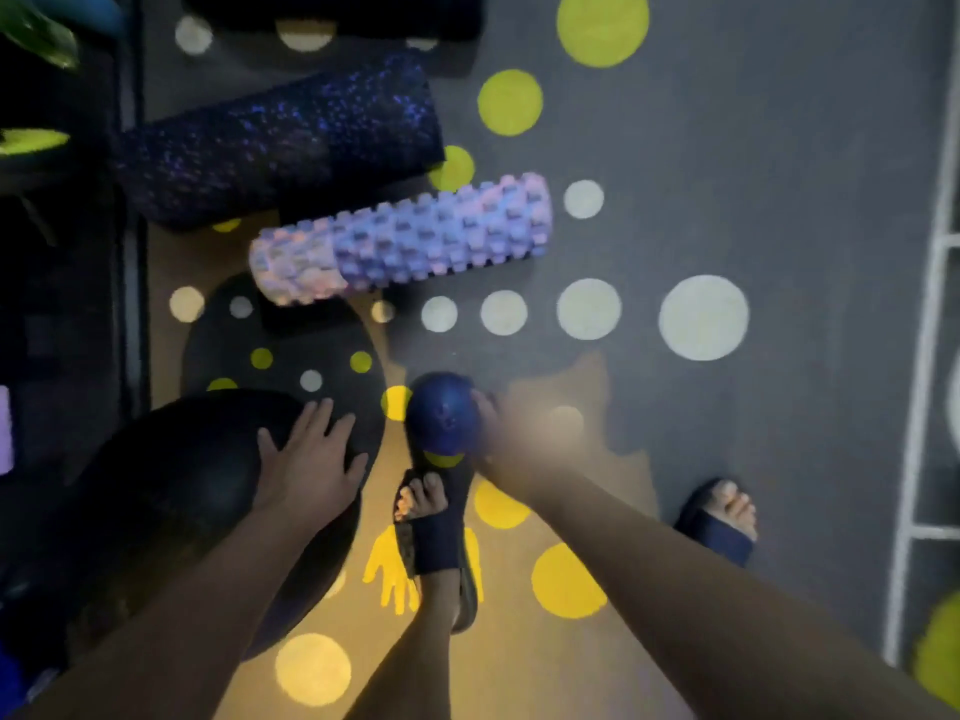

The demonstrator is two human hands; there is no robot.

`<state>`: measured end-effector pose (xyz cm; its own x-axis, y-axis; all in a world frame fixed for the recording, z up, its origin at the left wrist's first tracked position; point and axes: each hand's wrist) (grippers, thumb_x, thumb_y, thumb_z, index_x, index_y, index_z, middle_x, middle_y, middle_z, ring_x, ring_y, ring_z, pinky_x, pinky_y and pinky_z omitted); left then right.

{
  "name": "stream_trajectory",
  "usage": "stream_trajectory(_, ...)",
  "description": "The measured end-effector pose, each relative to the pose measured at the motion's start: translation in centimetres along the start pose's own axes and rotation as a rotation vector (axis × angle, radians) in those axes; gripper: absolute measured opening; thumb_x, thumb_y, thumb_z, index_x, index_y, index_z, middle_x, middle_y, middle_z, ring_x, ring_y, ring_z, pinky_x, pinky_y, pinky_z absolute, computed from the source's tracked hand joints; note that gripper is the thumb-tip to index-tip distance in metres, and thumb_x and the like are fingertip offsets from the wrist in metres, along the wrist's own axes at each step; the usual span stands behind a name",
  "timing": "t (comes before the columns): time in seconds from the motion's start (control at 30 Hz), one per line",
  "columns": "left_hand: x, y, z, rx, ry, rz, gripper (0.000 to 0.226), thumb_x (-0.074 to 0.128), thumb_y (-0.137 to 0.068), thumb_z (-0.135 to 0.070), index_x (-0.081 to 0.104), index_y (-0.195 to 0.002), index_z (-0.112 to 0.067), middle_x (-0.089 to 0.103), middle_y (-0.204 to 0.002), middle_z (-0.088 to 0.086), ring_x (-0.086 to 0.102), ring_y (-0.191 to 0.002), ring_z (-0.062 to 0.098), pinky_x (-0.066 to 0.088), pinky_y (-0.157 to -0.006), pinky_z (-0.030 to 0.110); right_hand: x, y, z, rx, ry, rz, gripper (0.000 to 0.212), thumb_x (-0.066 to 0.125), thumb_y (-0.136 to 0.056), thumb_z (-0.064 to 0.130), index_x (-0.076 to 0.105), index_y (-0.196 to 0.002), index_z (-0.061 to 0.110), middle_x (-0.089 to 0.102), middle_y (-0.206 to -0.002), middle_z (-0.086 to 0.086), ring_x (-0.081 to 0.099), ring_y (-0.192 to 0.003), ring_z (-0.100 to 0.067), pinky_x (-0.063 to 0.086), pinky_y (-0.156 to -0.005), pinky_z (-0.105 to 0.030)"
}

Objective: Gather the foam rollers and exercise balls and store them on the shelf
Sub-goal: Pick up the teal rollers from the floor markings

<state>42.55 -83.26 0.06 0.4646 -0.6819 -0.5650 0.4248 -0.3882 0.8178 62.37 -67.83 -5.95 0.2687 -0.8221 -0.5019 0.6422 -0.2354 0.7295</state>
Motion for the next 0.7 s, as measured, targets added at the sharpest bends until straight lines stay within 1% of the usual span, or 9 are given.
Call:
stream_trajectory(0.1, -3.9, 3.8, -6.6, 0.171, 0.165, 0.037, 0.059, 0.05, -0.104, -0.043, 0.035, -0.158, -0.024, 0.02, -0.171, 0.0, 0.029, -0.154, 0.021, 0.035, -0.118, 0.044, -4.5, 11.0, -4.2, 0.021, 0.03, 0.054, 0.081, 0.057, -0.098, 0.032, 0.009, -0.161, 0.02, 0.021, -0.164, -0.01, 0.041, -0.139, -0.037, 0.043, -0.108, -0.044)
stream_trajectory(0.17, -7.3, 7.0, -11.7, 0.339, 0.227, 0.047, 0.06, 0.052, -0.102, -0.047, 0.038, -0.157, -0.027, 0.026, -0.169, -0.006, 0.035, -0.151, 0.017, 0.039, -0.114, 0.035, -7.1, 17.9, -7.6, 0.183, -0.043, -0.003, 0.079, 0.055, -0.097, 0.034, 0.009, -0.16, 0.021, 0.023, -0.163, -0.007, 0.04, -0.139, -0.035, 0.04, -0.108, -0.043)
stream_trajectory(0.23, -11.1, 10.0, -17.3, 0.51, 0.221, 0.054, 0.061, 0.051, -0.102, -0.051, 0.035, -0.158, -0.033, 0.03, -0.166, -0.013, 0.036, -0.15, 0.013, 0.039, -0.112, 0.032, -9.1, 23.7, -11.3, 0.425, -0.175, -0.14, 0.078, 0.052, -0.096, 0.038, 0.012, -0.16, 0.021, 0.029, -0.158, -0.006, 0.04, -0.139, -0.033, 0.038, -0.111, -0.043)
stream_trajectory(0.33, -16.5, 14.0, -25.5, 0.745, 0.179, 0.065, 0.063, 0.053, -0.103, -0.047, 0.023, -0.158, -0.049, 0.033, -0.162, -0.022, 0.043, -0.146, 0.012, 0.043, -0.108, 0.033, -11.8, 30.3, -15.7, 0.801, -0.568, -0.433, 0.081, 0.057, -0.094, 0.039, 0.014, -0.16, 0.019, 0.033, -0.156, -0.008, 0.042, -0.139, -0.034, 0.038, -0.113, -0.049)
stream_trajectory(0.4, -18.9, 16.1, -30.8, 0.883, 0.152, 0.087, 0.072, 0.055, -0.103, -0.044, 0.01, -0.156, -0.059, 0.03, -0.16, -0.029, 0.045, -0.142, 0.007, 0.046, -0.105, 0.033, -13.2, 33.0, -18.5, 0.939, -0.823, -0.641, 0.078, 0.059, -0.096, 0.032, 0.017, -0.159, 0.013, 0.031, -0.157, -0.013, 0.039, -0.142, -0.035, 0.033, -0.116, -0.045)
stream_trajectory(0.43, -19.5, 16.9, -33.5, 0.916, 0.144, 0.092, 0.076, 0.056, -0.102, -0.043, 0.004, -0.155, -0.061, 0.029, -0.158, -0.03, 0.047, -0.139, 0.005, 0.047, -0.103, 0.032, -13.8, 34.1, -19.9, 0.984, -0.929, -0.71, 0.076, 0.059, -0.097, 0.029, 0.018, -0.159, 0.012, 0.031, -0.158, -0.014, 0.038, -0.142, -0.035, 0.031, -0.116, -0.043)
stream_trajectory(0.53, -19.4, 18.5, -41.5, 0.934, 0.207, 0.107, 0.083, 0.058, -0.102, -0.041, -0.003, -0.154, -0.063, 0.031, -0.158, -0.025, 0.051, -0.133, 0.004, 0.047, -0.103, 0.031, -13.9, 36.7, -24.3, 1.075, -1.117, -0.795, 0.074, 0.057, -0.095, 0.035, 0.022, -0.157, 0.017, 0.031, -0.159, -0.009, 0.04, -0.141, -0.037, 0.028, -0.119, -0.051)
stream_trajectory(0.63, -16.9, 20.0, -49.7, 0.897, 0.24, 0.088, 0.082, 0.059, -0.102, -0.036, 0.001, -0.154, -0.064, 0.034, -0.157, -0.018, 0.055, -0.129, 0.007, 0.05, -0.105, 0.04, -12.1, 39.8, -28.9, 1.024, -1.18, -0.818, 0.071, 0.059, -0.095, 0.028, 0.026, -0.156, 0.012, 0.035, -0.157, -0.011, 0.039, -0.142, -0.031, 0.032, -0.118, -0.04)
stream_trajectory(0.7, -14.6, 20.8, -54.9, 0.87, 0.25, 0.095, 0.082, 0.06, -0.101, -0.034, 0.004, -0.154, -0.065, 0.04, -0.157, -0.008, 0.058, -0.128, 0.011, 0.051, -0.105, 0.043, -10.5, 43.0, -32.1, 1.012, -1.155, -0.769, 0.071, 0.057, -0.095, 0.028, 0.025, -0.157, 0.015, 0.033, -0.158, -0.009, 0.042, -0.141, -0.029, 0.036, -0.113, -0.04)
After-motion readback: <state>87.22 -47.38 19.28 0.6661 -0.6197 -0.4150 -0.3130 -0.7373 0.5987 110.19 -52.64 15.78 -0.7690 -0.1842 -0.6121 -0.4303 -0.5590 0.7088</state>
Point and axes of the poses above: each hand's wrist, its own y-axis away from the middle knuckle, its own x-axis out of the palm, z = x × y
